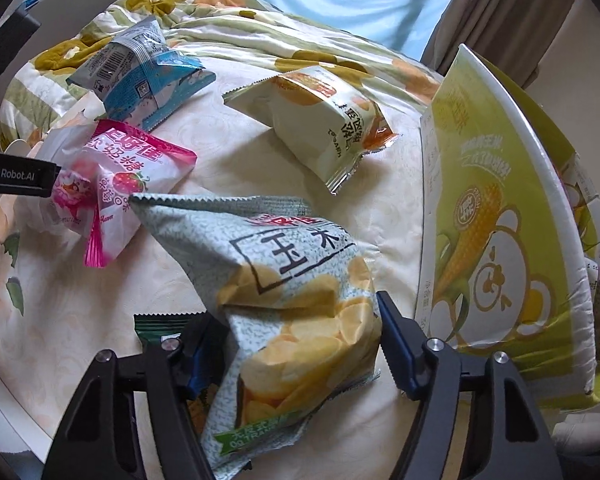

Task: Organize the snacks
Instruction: 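Grasp the translucent white-banded pack with the left tool while the right tool grasps the green-white chip bag, then carry both packs into the yellow-green box and open both tools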

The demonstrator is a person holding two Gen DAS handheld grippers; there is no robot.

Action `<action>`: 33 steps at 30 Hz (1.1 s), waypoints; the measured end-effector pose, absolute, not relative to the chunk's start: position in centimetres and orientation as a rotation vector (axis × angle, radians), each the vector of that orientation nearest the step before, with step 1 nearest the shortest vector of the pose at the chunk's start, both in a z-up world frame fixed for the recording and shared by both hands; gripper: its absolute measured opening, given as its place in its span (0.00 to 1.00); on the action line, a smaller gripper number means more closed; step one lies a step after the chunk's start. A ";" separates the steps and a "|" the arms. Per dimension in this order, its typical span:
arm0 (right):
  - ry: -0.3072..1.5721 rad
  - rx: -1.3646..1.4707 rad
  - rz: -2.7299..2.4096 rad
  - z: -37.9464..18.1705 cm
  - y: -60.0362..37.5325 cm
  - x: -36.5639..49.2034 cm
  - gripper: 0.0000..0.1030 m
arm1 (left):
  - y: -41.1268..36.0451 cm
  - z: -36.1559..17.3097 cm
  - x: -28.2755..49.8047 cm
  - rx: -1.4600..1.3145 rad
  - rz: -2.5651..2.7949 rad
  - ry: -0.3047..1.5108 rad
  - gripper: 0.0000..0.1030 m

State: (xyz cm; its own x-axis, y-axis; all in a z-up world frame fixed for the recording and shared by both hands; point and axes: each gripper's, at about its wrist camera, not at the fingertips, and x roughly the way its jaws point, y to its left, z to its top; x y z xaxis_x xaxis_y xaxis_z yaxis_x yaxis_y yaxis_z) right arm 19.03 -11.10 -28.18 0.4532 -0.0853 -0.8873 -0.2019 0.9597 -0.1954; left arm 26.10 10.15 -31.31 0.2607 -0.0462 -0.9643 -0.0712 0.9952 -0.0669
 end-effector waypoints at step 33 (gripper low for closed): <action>0.998 -0.020 0.115 -19.5 -10.9 18.2 0.49 | 11.6 -20.9 21.5 -0.061 -0.135 1.135 0.58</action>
